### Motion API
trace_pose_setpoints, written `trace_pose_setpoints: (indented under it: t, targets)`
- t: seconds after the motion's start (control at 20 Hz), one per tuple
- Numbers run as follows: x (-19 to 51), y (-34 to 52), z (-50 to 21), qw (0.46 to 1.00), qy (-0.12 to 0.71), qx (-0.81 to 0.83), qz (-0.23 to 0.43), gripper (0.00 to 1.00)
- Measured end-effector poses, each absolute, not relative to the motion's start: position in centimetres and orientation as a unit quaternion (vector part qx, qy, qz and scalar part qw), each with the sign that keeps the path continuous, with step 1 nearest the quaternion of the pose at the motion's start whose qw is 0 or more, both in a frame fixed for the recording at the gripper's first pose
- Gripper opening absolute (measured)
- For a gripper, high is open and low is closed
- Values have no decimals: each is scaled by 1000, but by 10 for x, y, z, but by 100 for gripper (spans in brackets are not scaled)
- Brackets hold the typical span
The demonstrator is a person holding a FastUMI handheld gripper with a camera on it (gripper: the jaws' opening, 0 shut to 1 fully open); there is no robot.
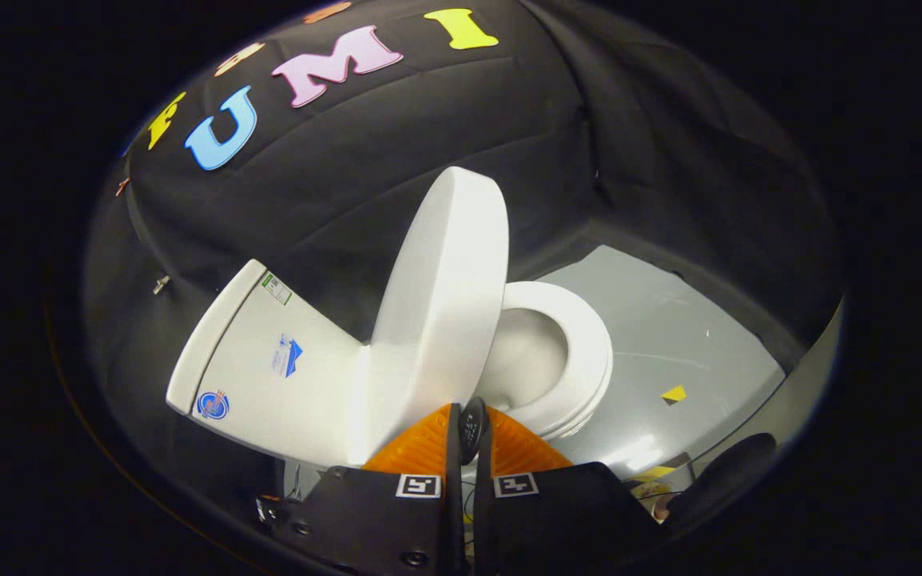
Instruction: Open the toilet lid.
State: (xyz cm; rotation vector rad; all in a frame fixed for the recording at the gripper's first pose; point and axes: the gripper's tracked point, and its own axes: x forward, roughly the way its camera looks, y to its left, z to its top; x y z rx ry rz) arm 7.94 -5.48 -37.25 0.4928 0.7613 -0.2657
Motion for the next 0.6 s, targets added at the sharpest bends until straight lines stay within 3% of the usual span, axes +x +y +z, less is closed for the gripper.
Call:
trace_pose_setpoints:
  t: [0.6]
  targets:
    - [99, 10, -312, 925, 344, 123, -104, 9]
